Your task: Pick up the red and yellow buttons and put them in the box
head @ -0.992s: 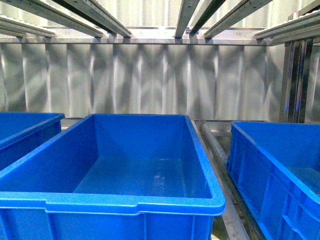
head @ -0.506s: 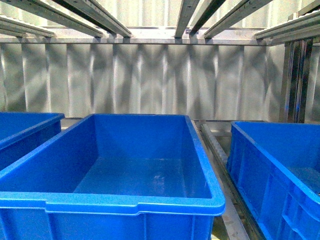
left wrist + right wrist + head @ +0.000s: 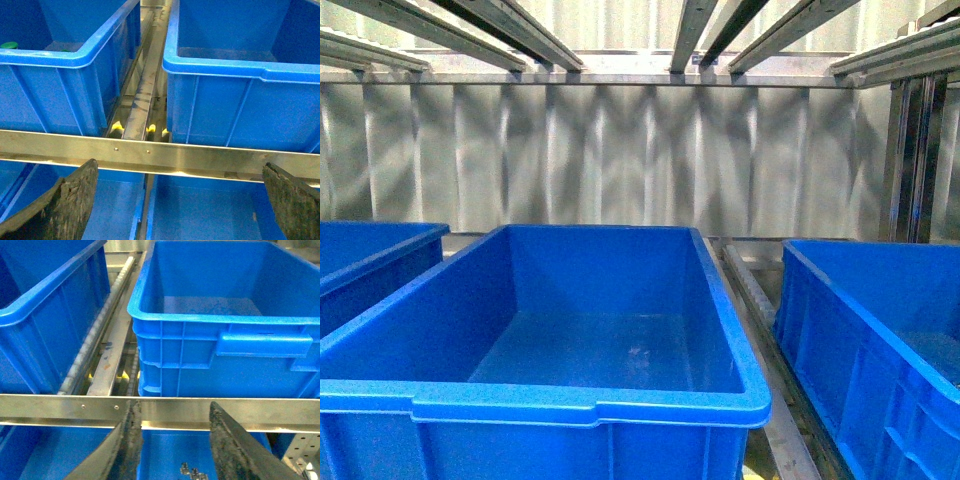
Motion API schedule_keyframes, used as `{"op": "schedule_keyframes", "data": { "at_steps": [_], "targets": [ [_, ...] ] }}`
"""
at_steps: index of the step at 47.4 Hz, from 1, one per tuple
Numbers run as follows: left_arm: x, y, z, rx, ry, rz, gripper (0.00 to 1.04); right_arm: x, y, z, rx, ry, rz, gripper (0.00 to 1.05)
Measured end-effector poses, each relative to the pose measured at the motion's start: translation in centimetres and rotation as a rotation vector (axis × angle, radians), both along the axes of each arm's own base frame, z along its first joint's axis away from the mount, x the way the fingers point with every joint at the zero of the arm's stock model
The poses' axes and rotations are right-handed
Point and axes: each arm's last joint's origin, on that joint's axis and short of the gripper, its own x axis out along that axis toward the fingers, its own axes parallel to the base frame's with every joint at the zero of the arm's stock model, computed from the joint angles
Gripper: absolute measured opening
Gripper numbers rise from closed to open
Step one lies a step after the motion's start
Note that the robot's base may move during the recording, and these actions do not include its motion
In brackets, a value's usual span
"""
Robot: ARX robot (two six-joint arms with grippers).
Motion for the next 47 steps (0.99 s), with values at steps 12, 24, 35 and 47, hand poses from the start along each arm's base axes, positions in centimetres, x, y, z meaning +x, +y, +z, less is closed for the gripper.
{"op": "schedule_keyframes", "data": {
  "at_steps": [12,24,35,47],
  "targets": [
    [0.00,0.00,0.00,0.000,0.000,0.000,0.97,0.00,0.00,0.00,0.000,0.000,0.000,0.95],
    [0.00,-0.01,0.00,0.000,0.000,-0.003,0.97,0.00,-0.01,0.00,0.000,0.000,-0.004,1.02],
    [0.00,0.00,0.00,0.000,0.000,0.000,0.97,0.01,0.00,-0.02,0.000,0.002,-0.002,1.02],
    [0.00,0.00,0.00,0.000,0.000,0.000,0.97,0.00,0.00,-0.01,0.000,0.002,-0.002,1.02]
  ]
}}
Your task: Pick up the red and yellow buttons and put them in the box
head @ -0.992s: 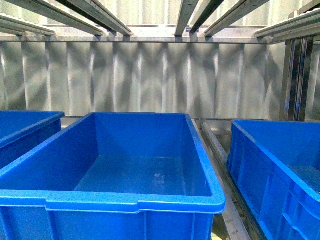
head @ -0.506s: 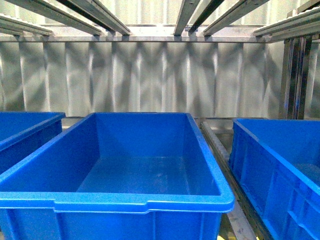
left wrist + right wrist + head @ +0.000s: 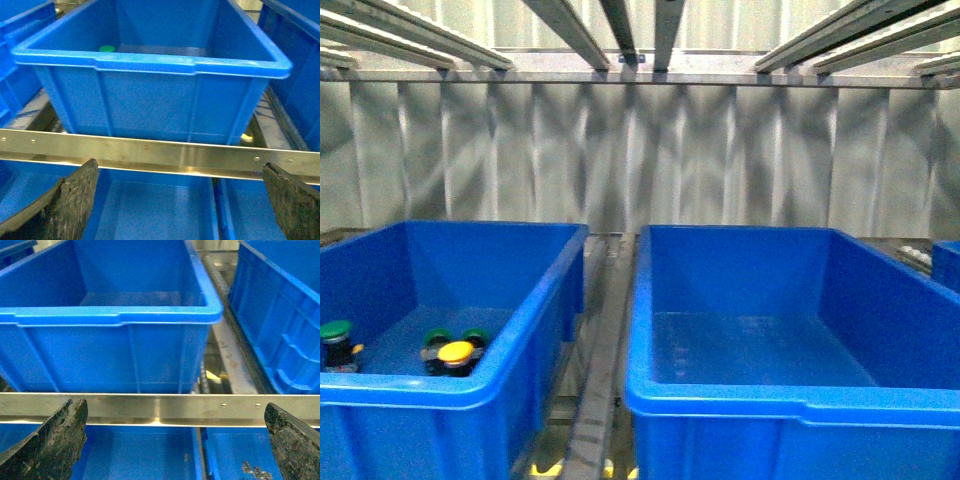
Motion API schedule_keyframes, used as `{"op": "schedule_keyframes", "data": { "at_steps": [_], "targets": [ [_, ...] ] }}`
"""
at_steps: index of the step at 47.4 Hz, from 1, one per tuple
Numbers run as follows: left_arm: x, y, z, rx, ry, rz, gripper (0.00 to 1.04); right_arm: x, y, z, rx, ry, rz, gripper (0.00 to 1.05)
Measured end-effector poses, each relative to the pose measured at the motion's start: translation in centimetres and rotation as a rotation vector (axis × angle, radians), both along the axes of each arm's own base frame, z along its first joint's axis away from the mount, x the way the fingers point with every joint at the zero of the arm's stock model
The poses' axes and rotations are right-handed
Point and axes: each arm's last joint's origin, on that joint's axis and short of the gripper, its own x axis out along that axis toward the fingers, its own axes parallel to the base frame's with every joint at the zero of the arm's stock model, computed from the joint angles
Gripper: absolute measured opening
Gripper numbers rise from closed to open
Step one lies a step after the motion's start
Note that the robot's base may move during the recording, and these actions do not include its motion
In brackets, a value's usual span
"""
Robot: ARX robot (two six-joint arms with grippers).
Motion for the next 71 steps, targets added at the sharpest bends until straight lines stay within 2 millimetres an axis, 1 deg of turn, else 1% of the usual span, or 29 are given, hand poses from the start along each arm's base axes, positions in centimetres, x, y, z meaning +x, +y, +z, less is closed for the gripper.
{"op": "schedule_keyframes", "data": {
  "at_steps": [26,27,30,32,33,34,36,37,38,39,40,41,45,46,51,57,58,60,61,62,67,68,71],
  "targets": [
    [0.0,0.0,0.0,0.000,0.000,0.000,0.97,0.0,0.0,0.0,-0.001,0.002,0.005,1.02],
    [0.0,0.0,-0.1,-0.008,0.016,0.010,0.97,0.0,0.0,0.0,-0.001,0.002,0.006,1.02],
    [0.2,0.1,-0.2,-0.080,0.138,0.070,0.97,0.0,0.0,0.0,-0.001,0.001,0.006,1.02],
    [0.7,0.4,0.5,-0.137,0.199,0.095,0.97,0.0,0.0,0.0,-0.001,0.002,0.004,1.02],
    [1.0,0.6,1.2,-0.149,0.210,0.103,0.97,0.0,0.0,0.0,-0.002,0.001,0.004,1.02],
    [1.5,0.8,2.0,-0.167,0.213,0.103,0.97,0.0,0.0,0.0,-0.001,0.001,0.004,1.02],
    [3.2,1.5,5.3,-0.177,0.171,0.110,0.97,0.0,0.0,0.0,-0.001,0.002,0.004,1.02],
    [3.9,1.7,6.5,-0.172,0.149,0.111,0.97,0.0,0.0,0.0,-0.001,0.002,0.004,1.02],
    [4.2,1.8,7.1,-0.170,0.139,0.113,0.97,0.0,0.0,0.0,-0.001,0.002,0.004,1.02],
    [4.9,2.0,8.3,-0.159,0.119,0.117,0.97,0.0,0.0,0.0,-0.001,0.001,0.004,1.02],
    [6.0,2.2,9.9,-0.138,0.100,0.118,0.97,0.0,0.0,0.0,-0.001,0.001,0.004,1.02],
    [6.7,2.2,10.9,-0.123,0.098,0.110,0.97,0.0,0.0,0.0,-0.001,0.002,0.003,1.02],
    [9.7,2.1,14.0,-0.109,0.141,0.064,0.97,0.0,0.0,0.0,-0.001,0.001,0.003,1.02],
    [10.1,2.1,14.3,-0.108,0.149,0.061,0.97,0.0,0.0,0.0,-0.001,0.002,0.003,1.02],
    [14.5,1.0,17.0,-0.091,0.230,0.021,0.97,0.0,0.0,0.0,-0.001,0.001,0.003,1.02],
    [20.1,-1.7,18.1,-0.098,0.419,-0.013,0.97,0.0,0.0,0.0,-0.001,0.002,0.003,1.02],
    [20.5,-1.9,18.2,-0.102,0.435,-0.017,0.97,0.0,0.0,0.0,-0.001,0.001,0.003,1.02],
    [22.2,-3.0,18.3,-0.094,0.492,-0.029,0.97,0.0,0.0,0.0,-0.002,0.001,0.003,1.02],
    [22.7,-3.3,18.3,-0.091,0.505,-0.026,0.97,0.0,0.0,0.0,-0.001,0.001,0.004,1.02],
    [23.5,-3.8,18.4,-0.084,0.526,-0.017,0.97,0.0,0.0,0.0,-0.001,0.001,0.003,1.02],
    [27.2,-5.9,18.2,-0.060,0.606,0.004,0.97,0.0,0.0,0.0,-0.001,0.001,0.003,1.02],
    [28.4,-6.5,18.0,-0.049,0.628,0.017,0.97,0.0,0.0,0.0,-0.001,0.002,0.003,1.02],
    [30.4,-7.6,17.4,-0.024,0.667,0.031,0.97,0.0,0.0,0.0,-0.001,0.001,0.003,1.02]
  ]
}}
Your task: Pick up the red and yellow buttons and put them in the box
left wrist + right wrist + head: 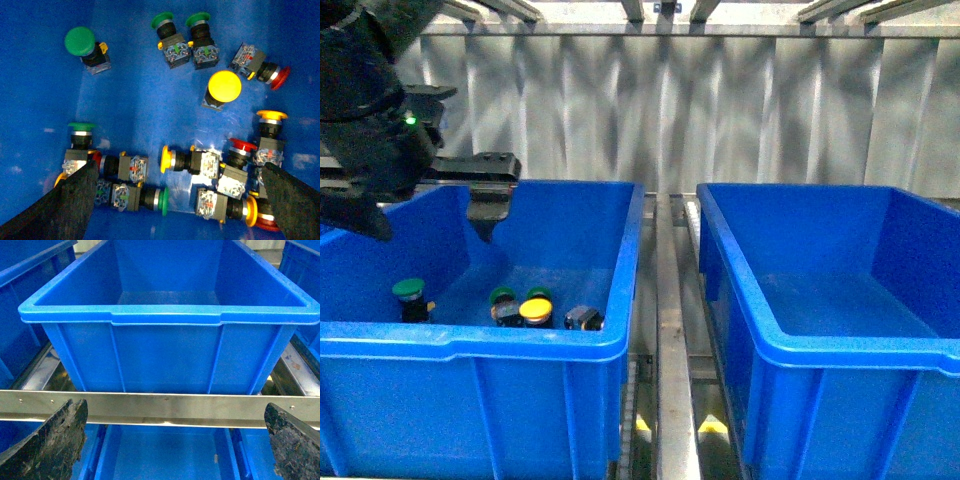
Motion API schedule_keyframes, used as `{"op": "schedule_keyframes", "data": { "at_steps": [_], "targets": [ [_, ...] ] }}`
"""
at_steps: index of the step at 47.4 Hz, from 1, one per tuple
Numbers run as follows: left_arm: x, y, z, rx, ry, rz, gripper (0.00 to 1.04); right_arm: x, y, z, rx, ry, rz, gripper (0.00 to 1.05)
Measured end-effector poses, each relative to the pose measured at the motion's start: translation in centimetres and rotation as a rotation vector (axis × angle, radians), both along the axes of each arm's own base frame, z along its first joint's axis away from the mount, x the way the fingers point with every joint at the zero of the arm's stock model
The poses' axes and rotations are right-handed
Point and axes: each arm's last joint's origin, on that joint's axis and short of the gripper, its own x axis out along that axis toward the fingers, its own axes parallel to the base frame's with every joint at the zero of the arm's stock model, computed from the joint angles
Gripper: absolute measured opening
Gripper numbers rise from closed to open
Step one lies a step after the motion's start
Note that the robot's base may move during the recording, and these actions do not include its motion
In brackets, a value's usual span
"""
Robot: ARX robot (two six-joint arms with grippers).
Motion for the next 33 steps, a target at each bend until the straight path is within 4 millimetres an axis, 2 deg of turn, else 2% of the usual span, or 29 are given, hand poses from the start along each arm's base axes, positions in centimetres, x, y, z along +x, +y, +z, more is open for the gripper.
{"op": "schedule_keyframes", "data": {
  "at_steps": [6,9,21,33],
  "targets": [
    [3.7,-1.9,-1.4,0.026,0.045,0.011,0.97,0.0,0.0,0.0,0.000,0.000,0.000,1.02],
    [5.0,-2.7,-1.9,0.033,0.055,0.005,0.97,0.0,0.0,0.0,0.000,0.000,0.000,1.02],
    [7.1,-5.2,-2.7,0.036,0.069,-0.012,0.97,0.0,0.0,0.0,0.000,0.000,0.000,1.02],
    [9.0,-5.4,-5.1,0.047,0.113,0.039,0.97,0.0,0.0,0.0,0.000,0.000,0.000,1.02]
  ]
}}
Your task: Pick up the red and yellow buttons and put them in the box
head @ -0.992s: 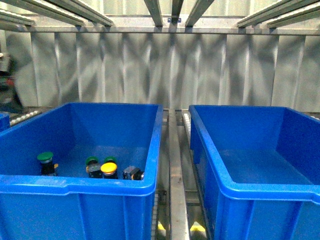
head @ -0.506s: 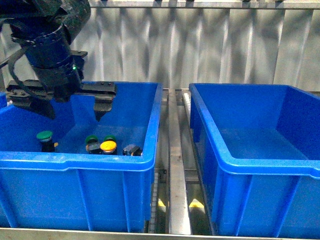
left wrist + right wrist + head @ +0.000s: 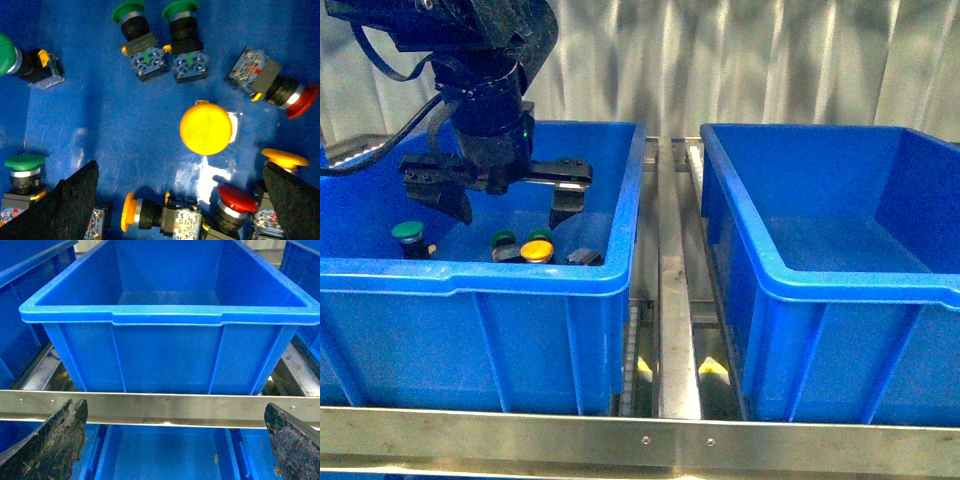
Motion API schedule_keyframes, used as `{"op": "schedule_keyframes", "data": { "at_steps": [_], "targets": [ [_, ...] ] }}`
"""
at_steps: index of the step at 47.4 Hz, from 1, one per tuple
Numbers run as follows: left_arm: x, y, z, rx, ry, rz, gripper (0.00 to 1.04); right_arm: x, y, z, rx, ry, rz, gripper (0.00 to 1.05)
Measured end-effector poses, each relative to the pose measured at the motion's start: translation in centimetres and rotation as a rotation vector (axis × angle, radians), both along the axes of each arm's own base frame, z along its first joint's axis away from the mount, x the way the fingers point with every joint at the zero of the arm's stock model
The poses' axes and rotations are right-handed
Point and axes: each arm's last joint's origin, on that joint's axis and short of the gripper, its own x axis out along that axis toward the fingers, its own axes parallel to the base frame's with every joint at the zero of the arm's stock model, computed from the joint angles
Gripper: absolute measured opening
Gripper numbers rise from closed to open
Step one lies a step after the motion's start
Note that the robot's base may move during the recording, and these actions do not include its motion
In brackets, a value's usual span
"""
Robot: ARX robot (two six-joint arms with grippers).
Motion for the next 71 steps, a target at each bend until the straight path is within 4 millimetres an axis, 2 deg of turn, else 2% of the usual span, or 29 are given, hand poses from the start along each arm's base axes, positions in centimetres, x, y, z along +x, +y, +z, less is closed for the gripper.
{"op": "schedule_keyframes", "data": {
  "at_steps": [25,39,55,63,64,67,68,71],
  "targets": [
    [2.2,-0.4,-3.0,-0.022,0.036,0.033,0.97,0.0,0.0,0.0,0.000,0.000,0.000,1.02],
    [3.7,-0.9,-4.0,-0.045,0.049,0.041,0.97,0.0,0.0,0.0,0.000,0.000,0.000,1.02],
    [4.3,-1.2,-4.9,-0.049,0.038,0.043,0.97,0.0,0.0,0.0,0.000,0.000,0.000,1.02],
    [4.4,-1.5,-4.8,-0.050,0.014,0.039,0.62,0.0,0.0,0.0,0.000,0.000,0.000,1.02],
    [4.4,-1.5,-4.8,-0.050,0.014,0.039,0.62,0.0,0.0,0.0,0.000,0.000,0.000,1.02],
    [4.5,-1.5,-5.0,-0.048,0.017,0.040,0.49,0.0,0.0,0.0,0.000,0.000,0.000,1.02],
    [4.5,-1.5,-5.0,-0.048,0.017,0.040,0.49,0.0,0.0,0.0,0.000,0.000,0.000,1.02],
    [4.5,-1.5,-5.0,-0.042,0.017,0.045,0.38,0.0,0.0,0.0,0.000,0.000,0.000,1.02]
  ]
}}
